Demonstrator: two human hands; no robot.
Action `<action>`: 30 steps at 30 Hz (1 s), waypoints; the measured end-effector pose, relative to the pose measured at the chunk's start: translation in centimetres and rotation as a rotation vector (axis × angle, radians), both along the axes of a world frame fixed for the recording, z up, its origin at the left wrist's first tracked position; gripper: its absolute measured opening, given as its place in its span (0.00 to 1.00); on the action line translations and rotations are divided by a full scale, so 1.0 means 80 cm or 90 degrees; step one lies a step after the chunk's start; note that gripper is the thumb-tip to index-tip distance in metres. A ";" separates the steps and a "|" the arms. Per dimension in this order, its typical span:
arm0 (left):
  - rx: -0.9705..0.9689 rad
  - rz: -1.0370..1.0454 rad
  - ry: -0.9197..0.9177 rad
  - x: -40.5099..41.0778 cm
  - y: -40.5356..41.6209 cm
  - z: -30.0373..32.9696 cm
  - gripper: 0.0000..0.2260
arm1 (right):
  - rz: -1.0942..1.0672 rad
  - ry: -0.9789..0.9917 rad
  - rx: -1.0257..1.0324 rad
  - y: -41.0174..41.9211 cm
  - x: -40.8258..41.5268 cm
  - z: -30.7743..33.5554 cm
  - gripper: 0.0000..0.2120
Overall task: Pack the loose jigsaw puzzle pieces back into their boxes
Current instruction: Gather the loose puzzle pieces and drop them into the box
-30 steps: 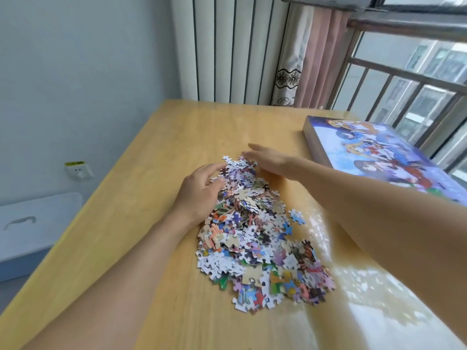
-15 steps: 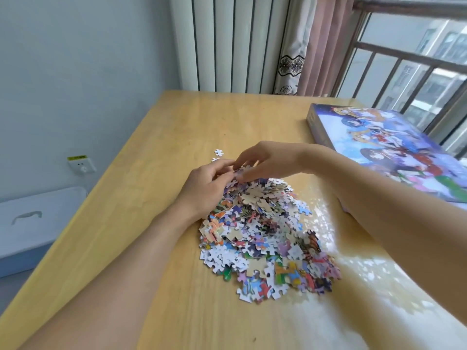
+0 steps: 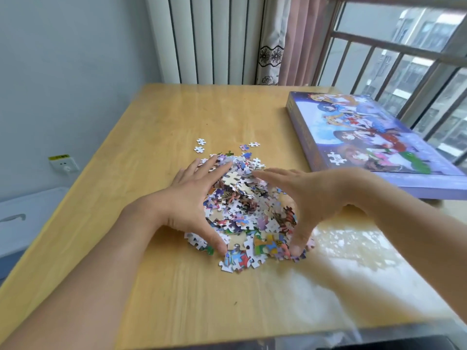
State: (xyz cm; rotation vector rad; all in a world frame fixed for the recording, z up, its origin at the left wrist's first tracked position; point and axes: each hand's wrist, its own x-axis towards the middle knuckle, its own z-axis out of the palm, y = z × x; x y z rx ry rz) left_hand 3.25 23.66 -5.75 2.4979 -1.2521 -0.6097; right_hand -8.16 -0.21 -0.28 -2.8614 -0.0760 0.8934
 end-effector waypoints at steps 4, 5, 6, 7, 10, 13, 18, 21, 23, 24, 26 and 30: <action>0.009 -0.019 -0.034 -0.009 -0.004 -0.003 0.74 | -0.010 -0.088 0.068 -0.010 -0.024 -0.048 0.75; 0.002 -0.015 -0.042 -0.009 -0.006 -0.004 0.74 | -0.028 -0.122 0.095 -0.013 -0.025 -0.054 0.73; -0.013 -0.009 -0.048 -0.007 -0.008 -0.007 0.73 | -0.049 -0.154 0.126 -0.014 -0.025 -0.057 0.69; -0.036 -0.002 -0.051 -0.005 -0.010 -0.008 0.71 | -0.063 -0.192 0.157 -0.014 -0.022 -0.061 0.65; -0.130 0.041 -0.047 0.001 -0.015 -0.012 0.66 | -0.113 -0.303 0.230 -0.012 -0.007 -0.066 0.51; -0.192 0.095 -0.038 0.007 -0.016 -0.012 0.60 | -0.163 -0.344 0.235 -0.012 0.001 -0.058 0.42; -0.184 0.082 -0.013 0.008 -0.008 -0.003 0.57 | -0.271 -0.335 0.192 -0.003 -0.009 -0.032 0.35; -0.073 0.049 -0.020 -0.008 -0.001 0.013 0.65 | -0.339 -0.269 0.126 0.012 -0.016 -0.025 0.42; 0.003 0.023 -0.034 -0.030 0.000 0.017 0.71 | -0.360 -0.266 0.115 0.020 -0.020 -0.021 0.50; 0.036 0.009 -0.044 -0.043 -0.001 0.016 0.73 | -0.367 -0.254 0.118 0.024 -0.022 -0.020 0.54; 0.075 -0.010 -0.086 -0.060 -0.009 0.009 0.75 | -0.379 -0.226 0.130 0.030 -0.022 -0.016 0.57; 0.044 0.042 -0.105 -0.048 -0.015 -0.001 0.76 | -0.435 -0.191 0.218 0.038 -0.008 -0.013 0.53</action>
